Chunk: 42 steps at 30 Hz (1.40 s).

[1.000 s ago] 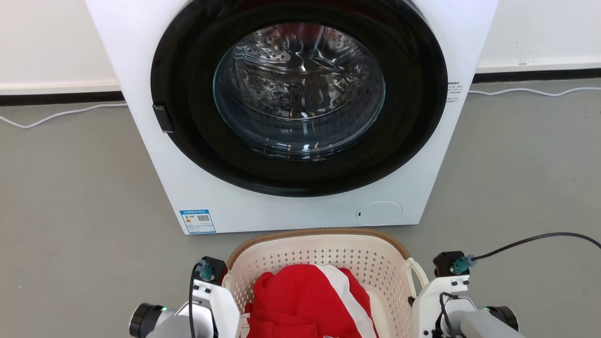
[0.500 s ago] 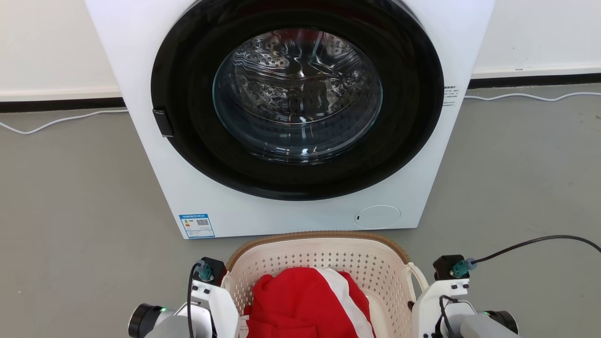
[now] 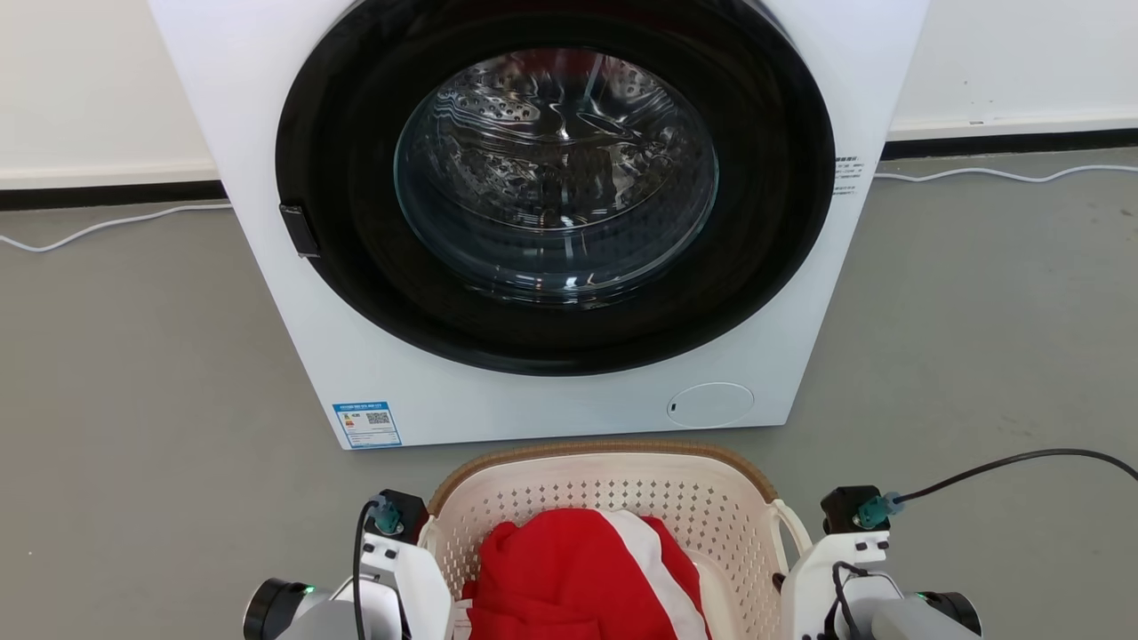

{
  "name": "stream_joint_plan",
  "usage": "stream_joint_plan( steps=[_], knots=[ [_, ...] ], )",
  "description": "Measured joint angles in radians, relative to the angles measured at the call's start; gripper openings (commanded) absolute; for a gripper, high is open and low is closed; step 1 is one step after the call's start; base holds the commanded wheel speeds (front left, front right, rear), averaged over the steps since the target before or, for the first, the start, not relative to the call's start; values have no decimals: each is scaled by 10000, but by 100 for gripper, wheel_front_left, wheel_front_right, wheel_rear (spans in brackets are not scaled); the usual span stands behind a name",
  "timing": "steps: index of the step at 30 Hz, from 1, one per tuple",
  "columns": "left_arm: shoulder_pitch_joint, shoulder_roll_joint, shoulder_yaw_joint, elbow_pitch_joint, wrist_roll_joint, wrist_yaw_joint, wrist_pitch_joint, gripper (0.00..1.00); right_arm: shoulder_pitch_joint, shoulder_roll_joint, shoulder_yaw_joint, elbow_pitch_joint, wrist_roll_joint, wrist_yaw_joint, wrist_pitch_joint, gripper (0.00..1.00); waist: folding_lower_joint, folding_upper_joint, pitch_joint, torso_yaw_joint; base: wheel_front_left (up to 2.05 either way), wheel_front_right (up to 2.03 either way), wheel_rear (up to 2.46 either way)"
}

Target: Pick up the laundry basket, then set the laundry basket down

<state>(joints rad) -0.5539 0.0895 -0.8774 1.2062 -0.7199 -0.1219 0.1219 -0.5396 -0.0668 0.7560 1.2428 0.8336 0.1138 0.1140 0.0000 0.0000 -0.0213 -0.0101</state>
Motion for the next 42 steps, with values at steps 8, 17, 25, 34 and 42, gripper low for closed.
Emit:
stream_joint_plan(
  steps=[8, 17, 25, 34, 42],
  knots=[
    [-96, 31, -184, 65, -221, 2, -107, 0, -225, 8, 255, 50, 244, 0, -86, 0, 0, 0, 56, 7, 0, 0, 0],
    [-119, 67, -460, 96, -399, 2, -138, 0, -238, 0, 614, 27, 673, 0, -127, 0, 0, 0, 145, -47, 0, 0, 0],
    [-319, 109, -675, 151, -644, 2, -207, 0, -338, -2, 892, 35, 924, 0, -288, 0, 0, 0, 340, -65, 0, 0, 0],
    [-734, 151, -709, 305, -711, 2, -650, 0, -766, -10, 1208, -29, 1116, -2, -729, 0, 0, 0, 923, -51, 0, 0, 0],
    [-1374, 199, -767, 489, -667, 56, -1315, 0, -1164, -40, 1498, -119, 1126, -6, -1685, 0, 0, 0, 1921, -9, 0, 0, 0]
  ],
)
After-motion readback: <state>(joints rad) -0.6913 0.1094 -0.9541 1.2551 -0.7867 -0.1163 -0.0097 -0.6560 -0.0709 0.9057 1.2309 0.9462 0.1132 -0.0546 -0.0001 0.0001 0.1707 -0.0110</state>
